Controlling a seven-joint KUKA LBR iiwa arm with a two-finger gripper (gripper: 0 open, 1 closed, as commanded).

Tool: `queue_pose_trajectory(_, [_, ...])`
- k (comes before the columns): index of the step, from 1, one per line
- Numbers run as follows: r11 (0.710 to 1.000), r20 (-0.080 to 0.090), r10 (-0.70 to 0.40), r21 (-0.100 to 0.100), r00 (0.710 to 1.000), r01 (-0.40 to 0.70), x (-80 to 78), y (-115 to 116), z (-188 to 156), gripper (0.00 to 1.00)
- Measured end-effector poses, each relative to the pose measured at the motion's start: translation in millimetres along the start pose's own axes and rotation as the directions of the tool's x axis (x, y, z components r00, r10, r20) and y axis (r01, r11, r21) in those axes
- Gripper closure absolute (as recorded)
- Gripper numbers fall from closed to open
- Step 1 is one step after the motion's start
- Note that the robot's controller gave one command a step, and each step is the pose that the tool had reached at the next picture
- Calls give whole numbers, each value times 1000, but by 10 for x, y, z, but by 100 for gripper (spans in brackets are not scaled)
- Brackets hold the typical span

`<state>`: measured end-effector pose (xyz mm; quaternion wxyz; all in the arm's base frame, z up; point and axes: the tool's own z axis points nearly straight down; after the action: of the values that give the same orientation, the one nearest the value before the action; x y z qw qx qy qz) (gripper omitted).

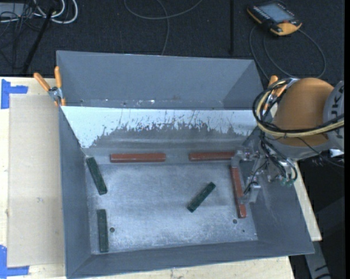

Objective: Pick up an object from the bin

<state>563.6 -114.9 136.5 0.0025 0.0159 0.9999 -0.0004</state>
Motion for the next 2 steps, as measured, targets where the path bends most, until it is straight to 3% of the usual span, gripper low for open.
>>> queue_pose_trajectory(1, [994,-4,-113,-2,994,113,-179,418,101,0])
queue_pose_trajectory(2, [990,-2,-143,-2,990,143,-268,984,467,0])
